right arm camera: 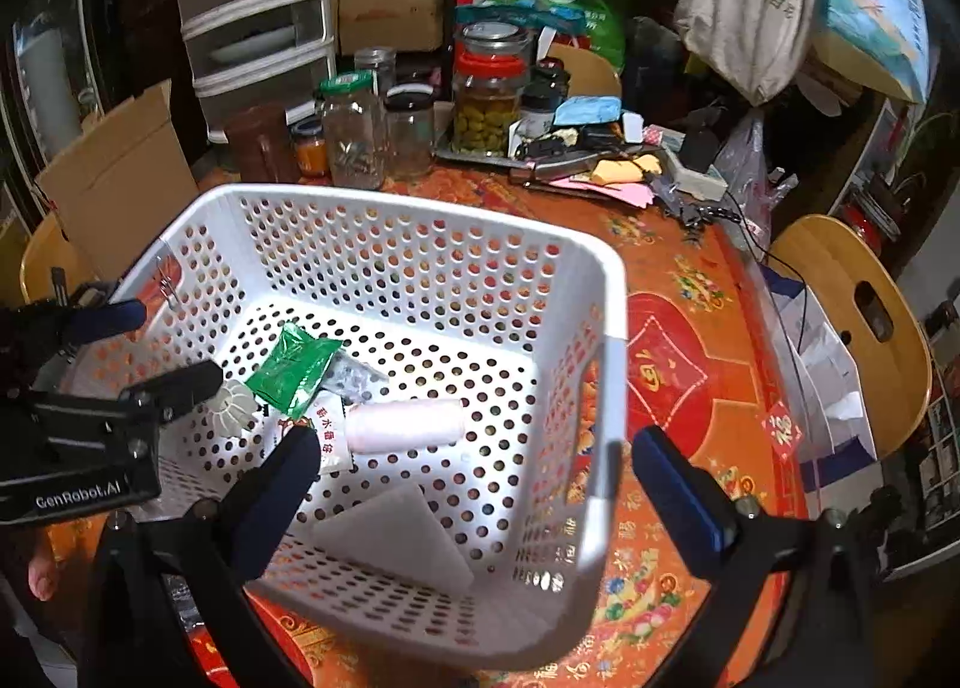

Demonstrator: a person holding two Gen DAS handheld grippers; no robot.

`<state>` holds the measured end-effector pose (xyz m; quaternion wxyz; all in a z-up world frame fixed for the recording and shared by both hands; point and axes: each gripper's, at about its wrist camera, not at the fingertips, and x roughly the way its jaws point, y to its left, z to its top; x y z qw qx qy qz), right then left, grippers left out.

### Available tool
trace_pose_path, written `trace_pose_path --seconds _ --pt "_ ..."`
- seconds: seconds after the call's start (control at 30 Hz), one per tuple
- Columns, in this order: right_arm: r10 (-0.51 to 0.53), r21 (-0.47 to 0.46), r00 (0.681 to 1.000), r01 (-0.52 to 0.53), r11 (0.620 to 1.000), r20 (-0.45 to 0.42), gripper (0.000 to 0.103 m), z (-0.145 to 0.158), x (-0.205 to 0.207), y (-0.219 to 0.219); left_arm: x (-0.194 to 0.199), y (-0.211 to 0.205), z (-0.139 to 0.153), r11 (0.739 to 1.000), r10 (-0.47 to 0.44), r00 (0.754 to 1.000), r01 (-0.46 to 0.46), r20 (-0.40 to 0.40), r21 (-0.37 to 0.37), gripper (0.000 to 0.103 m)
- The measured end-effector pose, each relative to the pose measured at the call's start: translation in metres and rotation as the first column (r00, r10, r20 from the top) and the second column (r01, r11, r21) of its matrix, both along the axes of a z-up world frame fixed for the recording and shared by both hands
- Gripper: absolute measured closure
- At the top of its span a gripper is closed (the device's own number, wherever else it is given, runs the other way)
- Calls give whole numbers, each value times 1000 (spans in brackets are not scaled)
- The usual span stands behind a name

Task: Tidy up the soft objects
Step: 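Open both tools to drop the green packet and pink towel into the basket, then withdraw both tools and move them toward the clear bag and black sock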

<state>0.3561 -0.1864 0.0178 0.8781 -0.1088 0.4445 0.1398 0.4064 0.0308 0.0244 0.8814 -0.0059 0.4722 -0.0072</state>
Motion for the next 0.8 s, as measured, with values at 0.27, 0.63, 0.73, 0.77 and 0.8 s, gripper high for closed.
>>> trace_pose_path --seconds 0.27,0.63,0.73,0.77,0.8 --pt "-36 65 998 33 997 44 0 15 -29 -26 -35 -26 17 998 -46 998 44 52 35 17" --pt "-31 105 989 16 994 144 0 46 -81 -43 -113 -38 66 997 -73 974 64 216 49 3" --pt "-25 111 987 7 994 162 0 51 -94 -46 -137 -35 77 997 -80 963 73 257 39 0" --pt "-23 109 985 4 994 170 0 52 -100 -46 -145 -34 80 996 -83 959 76 271 37 0" --pt "-19 108 984 0 994 175 0 53 -105 -47 -152 -32 82 996 -83 956 76 280 38 0"
